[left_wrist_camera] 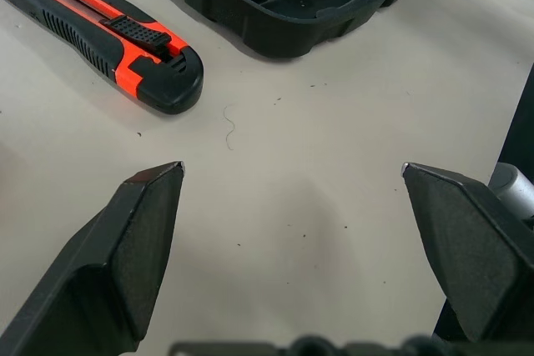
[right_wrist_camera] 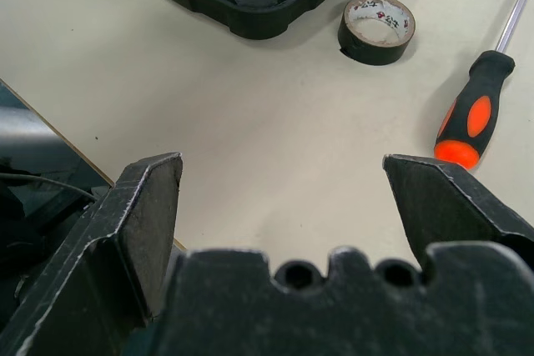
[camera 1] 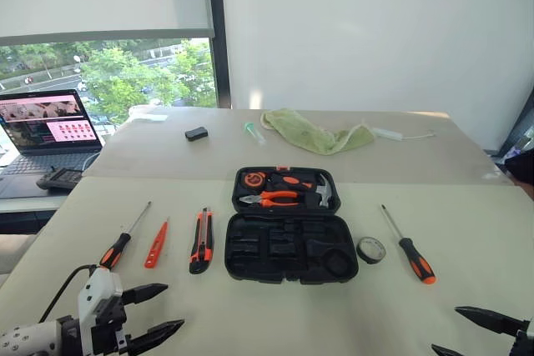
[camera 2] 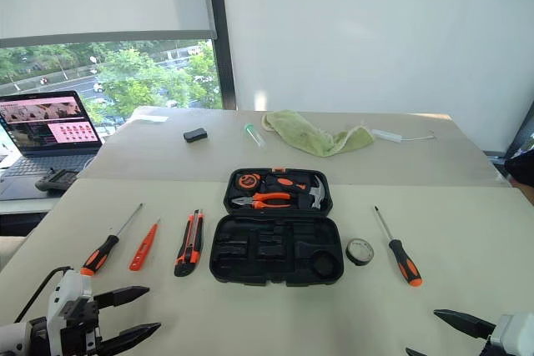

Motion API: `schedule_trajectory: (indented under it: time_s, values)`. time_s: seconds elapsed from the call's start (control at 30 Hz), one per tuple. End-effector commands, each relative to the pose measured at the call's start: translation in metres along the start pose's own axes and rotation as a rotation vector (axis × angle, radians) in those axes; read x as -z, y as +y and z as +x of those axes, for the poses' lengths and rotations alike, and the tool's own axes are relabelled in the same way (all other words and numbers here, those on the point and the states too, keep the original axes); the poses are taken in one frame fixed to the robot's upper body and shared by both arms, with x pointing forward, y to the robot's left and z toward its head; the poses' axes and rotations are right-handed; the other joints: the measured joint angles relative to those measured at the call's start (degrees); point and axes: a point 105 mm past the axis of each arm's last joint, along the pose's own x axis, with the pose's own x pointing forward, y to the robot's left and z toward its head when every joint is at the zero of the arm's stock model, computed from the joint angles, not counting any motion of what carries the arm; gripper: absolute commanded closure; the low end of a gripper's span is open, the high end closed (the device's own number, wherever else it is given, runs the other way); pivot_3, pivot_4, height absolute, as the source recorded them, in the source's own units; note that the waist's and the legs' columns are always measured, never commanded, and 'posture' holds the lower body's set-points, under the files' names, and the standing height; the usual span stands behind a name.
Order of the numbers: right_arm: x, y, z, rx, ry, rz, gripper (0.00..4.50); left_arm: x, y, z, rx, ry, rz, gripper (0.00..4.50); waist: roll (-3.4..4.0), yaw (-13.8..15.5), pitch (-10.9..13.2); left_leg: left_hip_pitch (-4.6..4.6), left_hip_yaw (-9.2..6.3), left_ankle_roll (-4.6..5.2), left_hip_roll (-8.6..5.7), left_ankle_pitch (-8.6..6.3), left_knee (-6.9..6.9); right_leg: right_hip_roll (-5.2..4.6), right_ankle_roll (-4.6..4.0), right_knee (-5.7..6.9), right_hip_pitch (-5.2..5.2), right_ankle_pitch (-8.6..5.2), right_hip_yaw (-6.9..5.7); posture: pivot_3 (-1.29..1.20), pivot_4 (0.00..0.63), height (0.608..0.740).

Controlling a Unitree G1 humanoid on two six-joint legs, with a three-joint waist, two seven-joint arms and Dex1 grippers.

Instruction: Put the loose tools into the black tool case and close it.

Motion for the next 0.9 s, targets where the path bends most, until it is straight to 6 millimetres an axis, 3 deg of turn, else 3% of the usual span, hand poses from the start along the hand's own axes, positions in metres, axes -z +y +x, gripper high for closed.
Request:
schedule_trajectory:
  time_s: [0.03,0.17,0.23,0.33,0.5,0.67,0.73,0.83,0.9]
  values:
    - [-0.026,0.001,0.013,-0.031,-0.122,-0.078,0.04,-0.014,0.016,0.002,-0.098,-0.082,0.011,0.00,0.00,0.00,0.00,0.00,0.00,0.00,0.00,0.00,0.00,0.00,0.00,0.00,-0.01,0.00,0.00,0.00,0.150,0.740]
    - [-0.086,0.015,0.042,-0.156,-0.391,-0.174,0.04,-0.045,0.056,0.005,-0.337,-0.218,-0.070,0.00,-0.04,-0.18,0.04,0.15,-0.01,-0.02,0.03,0.02,0.01,-0.05,0.27,0.04,0.05,-0.05,0.03,0.00,0.150,0.740]
    - [-0.102,0.022,0.049,-0.215,-0.450,-0.186,0.04,-0.056,0.067,0.005,-0.415,-0.225,-0.059,0.00,-0.05,-0.26,0.02,0.23,-0.01,-0.10,0.04,0.08,0.02,-0.02,0.28,0.14,0.12,0.03,0.02,0.00,0.150,0.740]
    - [-0.123,0.041,0.059,-0.374,-0.483,-0.243,0.04,-0.069,0.099,-0.004,-0.629,-0.100,-0.072,0.00,-0.18,-0.12,0.08,0.22,0.00,-0.15,0.00,0.10,-0.03,0.27,0.18,0.26,0.18,0.40,-0.05,0.00,0.150,0.740]
    - [-0.139,0.054,0.060,-0.511,-0.486,-0.273,0.04,-0.074,0.129,-0.029,-0.789,0.103,-0.111,0.00,-0.28,-0.22,0.13,0.06,-0.03,-0.29,-0.02,-0.06,-0.06,0.49,0.16,0.20,0.09,0.39,-0.11,0.00,0.150,0.740]
    - [-0.144,0.053,0.061,-0.513,-0.487,-0.289,0.04,-0.055,0.147,-0.038,-0.803,0.332,-0.213,0.00,-0.29,-0.46,0.13,0.04,0.02,-0.32,-0.02,-0.14,-0.09,0.59,0.15,0.09,0.08,0.35,-0.11,0.00,0.150,0.740]
    - [-0.144,0.053,0.061,-0.510,-0.483,-0.289,0.04,-0.046,0.146,-0.038,-0.782,0.401,-0.254,0.00,-0.34,-0.46,0.16,0.02,0.03,-0.32,-0.01,-0.15,-0.09,0.60,0.16,0.10,0.07,0.35,-0.11,0.00,0.150,0.740]
    - [-0.144,0.053,0.061,-0.488,-0.483,-0.290,0.00,-0.035,0.141,-0.034,-0.738,0.462,-0.275,0.78,-0.46,-0.44,0.23,0.02,0.03,-0.35,0.01,-0.15,-0.09,0.59,0.15,0.11,0.05,0.35,-0.10,0.00,0.150,0.740]
    - [-0.143,0.054,0.060,-0.480,-0.479,-0.290,0.00,-0.030,0.141,-0.033,-0.745,0.474,-0.284,1.58,-0.47,-0.42,0.23,0.02,0.03,-0.38,0.01,-0.14,-0.09,0.53,0.14,0.12,0.05,0.35,-0.10,0.00,0.150,0.740]
